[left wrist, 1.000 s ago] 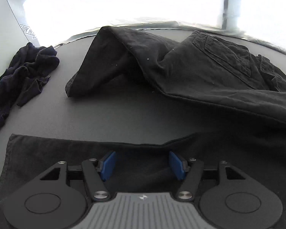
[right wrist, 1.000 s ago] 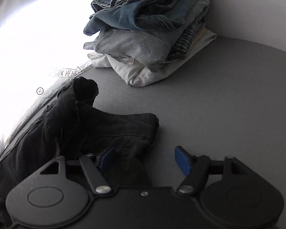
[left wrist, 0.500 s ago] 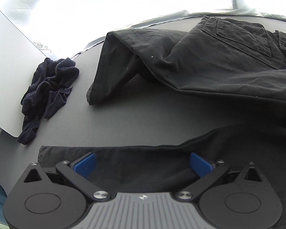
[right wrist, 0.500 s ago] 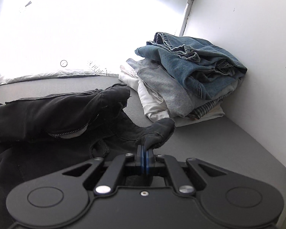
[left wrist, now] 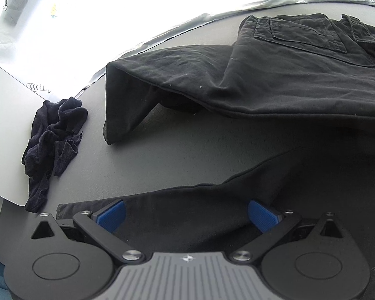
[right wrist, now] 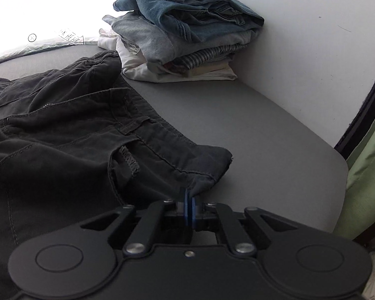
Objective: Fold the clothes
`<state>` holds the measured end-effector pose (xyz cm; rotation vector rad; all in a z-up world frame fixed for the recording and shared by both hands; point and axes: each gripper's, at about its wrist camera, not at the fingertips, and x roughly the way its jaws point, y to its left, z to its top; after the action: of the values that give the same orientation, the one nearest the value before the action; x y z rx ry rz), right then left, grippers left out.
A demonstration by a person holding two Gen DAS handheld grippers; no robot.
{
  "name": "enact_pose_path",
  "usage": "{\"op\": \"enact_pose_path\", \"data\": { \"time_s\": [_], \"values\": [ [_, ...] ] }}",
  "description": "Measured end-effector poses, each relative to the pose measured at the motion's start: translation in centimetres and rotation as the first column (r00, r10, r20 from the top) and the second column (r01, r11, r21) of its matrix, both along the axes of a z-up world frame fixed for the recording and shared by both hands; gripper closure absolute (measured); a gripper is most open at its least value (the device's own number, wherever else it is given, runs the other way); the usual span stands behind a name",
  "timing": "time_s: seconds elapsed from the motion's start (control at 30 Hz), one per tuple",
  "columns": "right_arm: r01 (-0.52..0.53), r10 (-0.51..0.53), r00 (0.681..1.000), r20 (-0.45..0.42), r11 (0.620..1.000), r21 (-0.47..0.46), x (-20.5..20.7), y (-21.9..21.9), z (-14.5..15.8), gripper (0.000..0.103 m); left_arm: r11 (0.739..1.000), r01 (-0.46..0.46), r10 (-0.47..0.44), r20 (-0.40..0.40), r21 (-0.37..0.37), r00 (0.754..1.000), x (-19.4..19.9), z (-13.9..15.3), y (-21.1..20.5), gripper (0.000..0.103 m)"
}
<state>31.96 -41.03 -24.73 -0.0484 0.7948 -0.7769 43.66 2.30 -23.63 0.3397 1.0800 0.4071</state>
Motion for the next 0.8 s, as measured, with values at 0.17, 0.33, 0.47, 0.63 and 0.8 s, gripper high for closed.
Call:
{"op": "enact_pose_path", "data": {
  "time_s": [0.17,0.33,0.47,0.63,0.8],
  "values": [
    [-0.017,0.014,0.998,-0.057,0.998,-0.061,0.7,0.9,-0.7,0.099,0.970,0.056,-0.059,-0.006,-0.237,0.998,-1.6,-0.2,2.7,0.000],
    [-0.130,0.085,0.975,-0.206,0.967,-0.218,1.4,3.1,-2.1,0.097,0.941,-0.019,0.055,0.098,-0.338,0.994,-4.6,0.7,7.7,0.008],
    [-0.214,0.119,0.945,-0.304,0.928,-0.304,1.6,4.3,-3.1,0.097,0.923,-0.137,0.213,0.181,-0.360,0.960,-8.9,1.9,13.4,0.011],
    [-0.254,0.133,0.923,-0.362,0.916,-0.310,2.1,4.6,-2.9,0.097,0.882,-0.309,0.412,0.262,-0.357,0.873,-14.7,2.9,20.9,0.012],
    [-0.278,0.127,0.897,-0.422,0.907,-0.317,2.8,5.0,-3.2,0.098,0.794,-0.480,0.585,0.254,-0.374,0.770,-19.9,2.4,26.0,0.011]
  ]
}}
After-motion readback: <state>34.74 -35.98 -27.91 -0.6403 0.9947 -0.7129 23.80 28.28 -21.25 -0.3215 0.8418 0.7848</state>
